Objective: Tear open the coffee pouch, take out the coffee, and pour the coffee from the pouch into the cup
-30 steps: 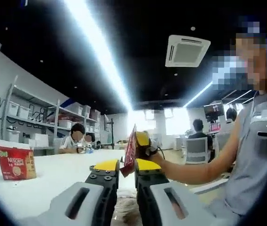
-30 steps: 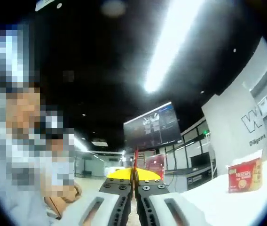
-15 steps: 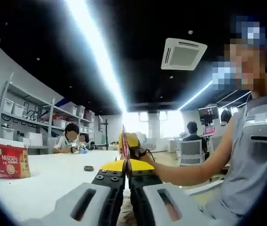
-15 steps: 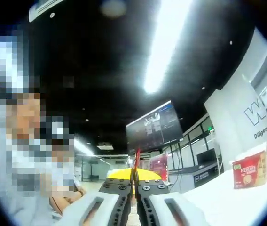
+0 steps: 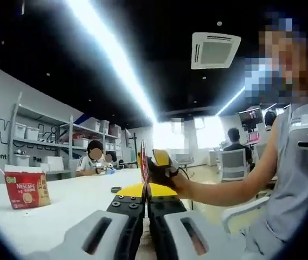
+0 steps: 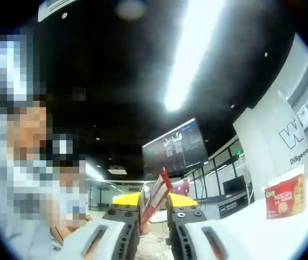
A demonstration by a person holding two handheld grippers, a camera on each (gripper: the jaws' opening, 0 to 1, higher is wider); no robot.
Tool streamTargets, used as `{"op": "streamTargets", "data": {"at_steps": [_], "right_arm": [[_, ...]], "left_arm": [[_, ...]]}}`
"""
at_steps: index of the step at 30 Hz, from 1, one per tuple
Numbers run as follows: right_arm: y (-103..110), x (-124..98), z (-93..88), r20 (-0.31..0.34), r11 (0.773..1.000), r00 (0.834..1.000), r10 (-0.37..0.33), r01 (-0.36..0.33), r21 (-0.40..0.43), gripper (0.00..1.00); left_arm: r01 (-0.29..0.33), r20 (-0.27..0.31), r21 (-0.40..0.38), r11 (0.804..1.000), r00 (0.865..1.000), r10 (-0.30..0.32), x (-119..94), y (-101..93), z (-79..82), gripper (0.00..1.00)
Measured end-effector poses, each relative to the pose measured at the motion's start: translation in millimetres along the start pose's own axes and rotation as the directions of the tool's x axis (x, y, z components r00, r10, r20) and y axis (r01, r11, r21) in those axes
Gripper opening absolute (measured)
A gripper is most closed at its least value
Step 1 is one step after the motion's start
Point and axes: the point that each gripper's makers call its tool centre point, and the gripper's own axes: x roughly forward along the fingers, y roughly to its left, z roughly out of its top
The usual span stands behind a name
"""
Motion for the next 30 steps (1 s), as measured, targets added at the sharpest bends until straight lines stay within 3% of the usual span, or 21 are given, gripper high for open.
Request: {"op": "streamTargets", "data": {"at_steps": [2, 4, 8, 13, 19, 27, 28, 29, 30], "right_arm": [[-0.4, -1.5, -0.4, 0.009, 1.0, 1.0, -0.013, 0.013, 0.002, 0.26], [-1.3, -3.5, -0.9, 0.016, 1.0, 0.999, -0.028, 0.028, 0.006, 0.28], [4.9, -8.7, -6.7, 0.024, 0.998, 0.998, -0.065, 0.065, -0.007, 0.29], [1.0, -19.3, -16.3, 0.016, 0.993, 0.993, -0.114, 0.114, -0.004, 0.29], [8.0, -23.8, -13.7, 0.025, 0.989, 0.99, -0.142, 0.143, -0.026, 0.27], [23.5, -18.0, -13.3, 0.002, 0.989, 0.992, -0.128, 0.127, -0.072, 0.26], [25.2, -18.0, -12.9, 0.002, 0.989, 0.992, -0.125, 0.125, -0.074, 0.26], [26.4, -18.6, -12.6, 0.003, 0.989, 0.992, -0.124, 0.124, -0.079, 0.26], [26.7, -19.1, -12.6, 0.004, 0.989, 0.992, -0.124, 0.124, -0.08, 0.26]], "left_arm": [[-0.011, 0.008, 0.008, 1.0, 1.0, 0.011, -0.5, -2.1, 0.5, 0.03], [-0.064, 0.031, 0.015, 0.998, 0.998, 0.063, -2.0, 0.6, 2.2, 0.03], [-0.169, 0.09, 0.024, 0.985, 0.982, 0.166, -3.6, 5.5, 4.7, 0.04], [-0.245, 0.102, 0.051, 0.968, 0.966, 0.239, -2.2, 5.7, 3.8, 0.04], [-0.377, 0.06, 0.032, 0.926, 0.925, 0.374, -6.7, 18.7, -5.2, 0.04], [-0.437, 0.088, 0.009, 0.9, 0.897, 0.434, -22.5, 30.6, -3.8, 0.04], [-0.456, 0.09, 0.004, 0.89, 0.887, 0.454, -27.6, 34.6, -3.1, 0.04], [-0.497, 0.096, 0.009, 0.868, 0.864, 0.494, -36.6, 42.3, -1.8, 0.04], [-0.517, 0.093, 0.012, 0.856, 0.853, 0.514, -42.8, 46.9, -2.1, 0.04]]}}
